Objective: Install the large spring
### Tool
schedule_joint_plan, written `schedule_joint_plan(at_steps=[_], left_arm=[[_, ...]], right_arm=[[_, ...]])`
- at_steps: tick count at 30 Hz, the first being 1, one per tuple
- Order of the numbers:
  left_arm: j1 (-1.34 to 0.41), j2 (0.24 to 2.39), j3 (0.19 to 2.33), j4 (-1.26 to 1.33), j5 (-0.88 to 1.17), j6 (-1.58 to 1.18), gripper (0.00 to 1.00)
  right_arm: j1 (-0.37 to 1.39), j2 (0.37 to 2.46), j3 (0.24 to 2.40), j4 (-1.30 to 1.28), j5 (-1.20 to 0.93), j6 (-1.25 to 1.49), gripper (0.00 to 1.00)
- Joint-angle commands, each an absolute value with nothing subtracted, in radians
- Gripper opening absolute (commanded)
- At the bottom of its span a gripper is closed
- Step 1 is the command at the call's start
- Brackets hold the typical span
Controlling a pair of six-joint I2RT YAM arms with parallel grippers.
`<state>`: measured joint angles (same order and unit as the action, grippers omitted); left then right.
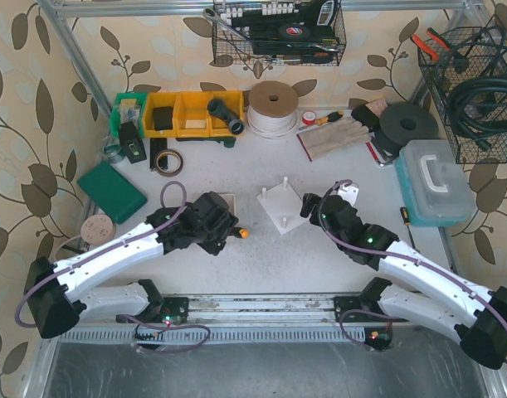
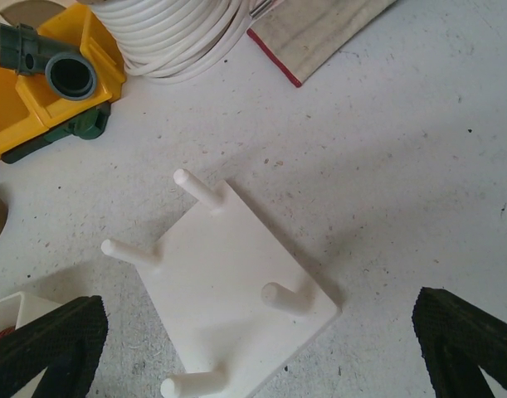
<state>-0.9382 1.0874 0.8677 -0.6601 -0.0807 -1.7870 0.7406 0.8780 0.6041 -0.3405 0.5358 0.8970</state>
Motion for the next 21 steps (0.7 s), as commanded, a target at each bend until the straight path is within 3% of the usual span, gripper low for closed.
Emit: schedule_joint_plan(at_steps=[1,21], left_arm=[[-0.971,1.095,0.888,-0.615,-0.18,-1.907,0.75],[-0.969,1.132,0.71,-0.37,-0.147,-1.954,0.76]], right_arm=[[0.747,0.879,0.608,-0.328,0.557,0.881,0.99],[0.757,0.895,0.598,-0.288,0.547,0.869,0.97]])
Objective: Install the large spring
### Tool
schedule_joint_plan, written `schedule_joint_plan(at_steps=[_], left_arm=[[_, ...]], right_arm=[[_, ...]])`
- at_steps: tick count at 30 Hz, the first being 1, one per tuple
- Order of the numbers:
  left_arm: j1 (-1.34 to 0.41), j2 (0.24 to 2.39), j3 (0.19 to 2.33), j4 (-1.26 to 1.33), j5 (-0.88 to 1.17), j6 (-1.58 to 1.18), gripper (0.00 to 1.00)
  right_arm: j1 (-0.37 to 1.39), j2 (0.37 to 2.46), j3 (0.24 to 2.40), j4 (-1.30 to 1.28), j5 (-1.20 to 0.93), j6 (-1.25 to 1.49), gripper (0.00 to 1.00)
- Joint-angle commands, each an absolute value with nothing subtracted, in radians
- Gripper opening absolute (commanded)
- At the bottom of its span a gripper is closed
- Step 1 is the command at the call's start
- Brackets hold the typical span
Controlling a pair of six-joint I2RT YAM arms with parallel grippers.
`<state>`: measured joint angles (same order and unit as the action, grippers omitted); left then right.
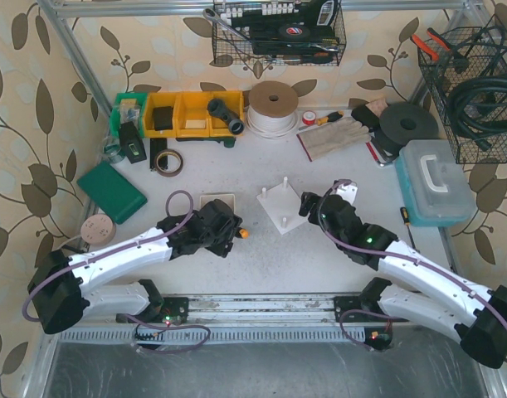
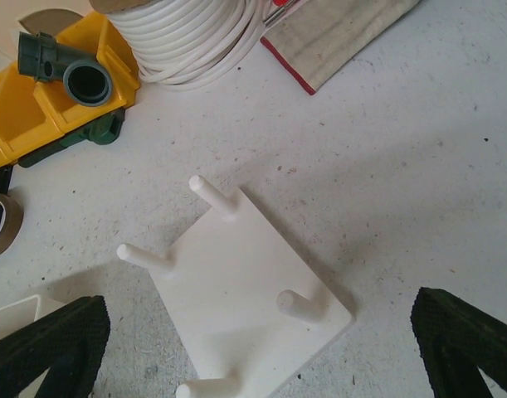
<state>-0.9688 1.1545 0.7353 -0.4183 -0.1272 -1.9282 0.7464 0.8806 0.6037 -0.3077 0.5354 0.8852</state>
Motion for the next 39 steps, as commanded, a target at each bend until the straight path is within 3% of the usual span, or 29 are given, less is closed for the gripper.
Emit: schedule_joint_plan(at_steps=[1,8,10,12,28,39], left_arm=[[-0.967,1.135,0.706,-0.359,-0.146,-1.952,0.76],[-0.943,1.194,0.745,-0.354,-0.092,-1.905,0.71],[-0.943,1.194,0.75,-0.359,-0.092,-1.905,0.59],[-0.943,1.195,0.767,-0.389,-0.094,-1.901,0.54],[-0.943,1.229,0.796,-0.423,-0.083,-1.894,0.62],[-0.93,1.277,0.817,-0.414,-0.084,-1.849,0.51]], right_arm=[[0.759,0.899,0.603,-0.288,0.548,0.866,0.97],[0.771,0.907,0.605,-0.288,0.563,0.859,0.97],[0.773,0.91,0.606,-0.286,0.566,0.859,0.96],[0.775,0.913,0.608,-0.285,0.567,0.858,0.96],[0.791,0.945,0.624,-0.278,0.577,0.839,0.96],[0.797,0.945,0.626,-0.282,0.588,0.836,0.96]])
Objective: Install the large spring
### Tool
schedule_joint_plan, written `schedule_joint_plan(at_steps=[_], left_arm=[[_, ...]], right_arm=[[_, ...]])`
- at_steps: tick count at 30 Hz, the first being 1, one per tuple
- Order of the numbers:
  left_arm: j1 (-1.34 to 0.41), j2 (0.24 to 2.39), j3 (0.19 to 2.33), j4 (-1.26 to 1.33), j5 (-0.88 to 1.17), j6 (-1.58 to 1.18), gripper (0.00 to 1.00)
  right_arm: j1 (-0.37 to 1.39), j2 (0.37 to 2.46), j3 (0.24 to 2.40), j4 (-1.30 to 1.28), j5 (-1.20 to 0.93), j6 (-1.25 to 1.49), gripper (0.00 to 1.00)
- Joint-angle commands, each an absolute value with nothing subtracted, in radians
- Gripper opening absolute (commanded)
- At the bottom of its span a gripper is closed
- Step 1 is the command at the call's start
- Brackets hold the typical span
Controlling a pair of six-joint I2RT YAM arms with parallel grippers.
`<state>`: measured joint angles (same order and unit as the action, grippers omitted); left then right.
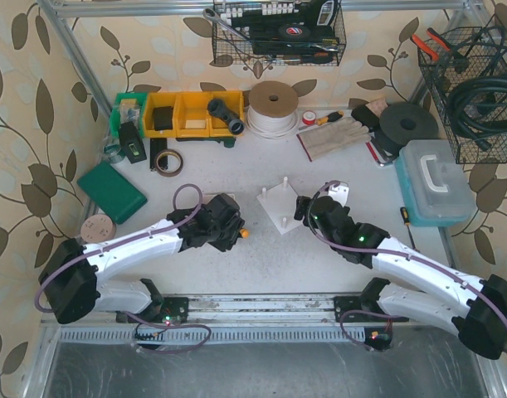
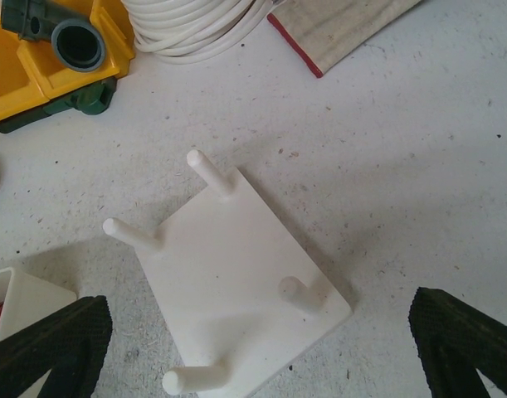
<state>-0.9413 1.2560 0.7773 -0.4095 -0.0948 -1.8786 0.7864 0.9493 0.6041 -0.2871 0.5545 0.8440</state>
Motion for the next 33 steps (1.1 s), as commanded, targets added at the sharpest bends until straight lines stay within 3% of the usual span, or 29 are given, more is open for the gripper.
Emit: schedule_joint_plan(at_steps=[1,33], left_arm=[[-0.93,1.287,0.821,-0.412,-0.079,-1.845,0.49],[-0.954,1.28,0.932,-0.558,-0.058,-1.802,0.03]], right_arm=[[0.797,0.942,0.626,-0.282,0.59,0.836,0.97],[0.798,0.934,0.626,-0.289,0.592,0.838,0.97]])
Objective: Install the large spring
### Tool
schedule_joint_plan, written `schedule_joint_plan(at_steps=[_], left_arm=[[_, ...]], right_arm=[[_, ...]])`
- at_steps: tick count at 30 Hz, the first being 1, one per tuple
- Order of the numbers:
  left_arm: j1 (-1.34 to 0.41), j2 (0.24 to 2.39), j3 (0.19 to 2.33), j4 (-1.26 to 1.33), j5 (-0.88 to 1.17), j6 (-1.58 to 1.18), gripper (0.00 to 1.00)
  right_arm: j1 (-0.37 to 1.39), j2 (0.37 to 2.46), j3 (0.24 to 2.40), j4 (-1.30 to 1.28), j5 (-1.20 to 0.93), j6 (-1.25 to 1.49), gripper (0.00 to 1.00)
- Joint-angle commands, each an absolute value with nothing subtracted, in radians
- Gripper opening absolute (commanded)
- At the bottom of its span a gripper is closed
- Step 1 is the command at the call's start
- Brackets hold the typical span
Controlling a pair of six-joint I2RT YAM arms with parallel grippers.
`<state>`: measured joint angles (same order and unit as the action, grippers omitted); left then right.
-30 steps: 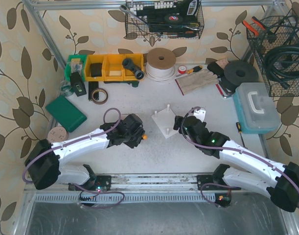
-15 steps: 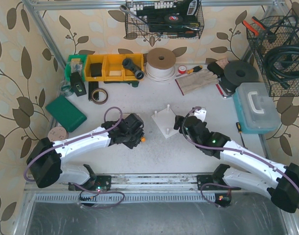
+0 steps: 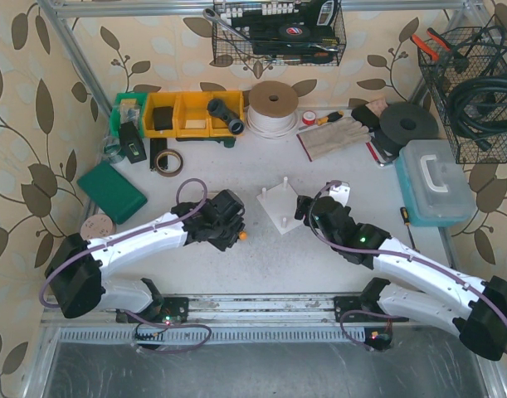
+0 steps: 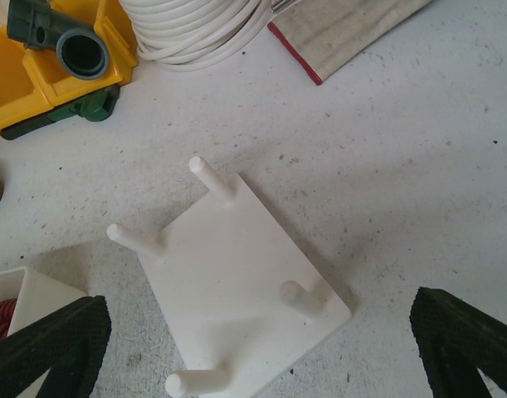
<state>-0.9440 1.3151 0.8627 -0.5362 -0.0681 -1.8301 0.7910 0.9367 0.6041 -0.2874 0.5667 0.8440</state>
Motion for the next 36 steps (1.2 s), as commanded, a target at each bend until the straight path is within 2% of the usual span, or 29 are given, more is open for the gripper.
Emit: schedule_joint_plan(at_steps=[1,15,25,30,36], left_arm=[[-0.954,1.278,0.94,-0.567,-0.063,-1.798,0.02],[-0.957,1.257,1.065,-0.701,-0.086,-1.716,0.0],[-0.955,1.283,1.214,-0.816,-0.185,-1.586,0.0],[-0.909,1.317,1.318,-0.918,-0.238,-1.515,0.0],[-0.743,1.351,1.353,-0.842,-0.132,-1.442,0.0]], right_arm=[[0.798,0.933,0.625,-0.288,0.592,0.838,0.97],[0.8,0.946,0.632,-0.286,0.586,0.832,0.97],[0.806,0.947,0.636,-0.293,0.59,0.833,0.97],[0.81,0.949,0.637,-0.292,0.593,0.829,0.97],[0.814,0.949,0.638,-0.293,0.597,0.827,0.97]])
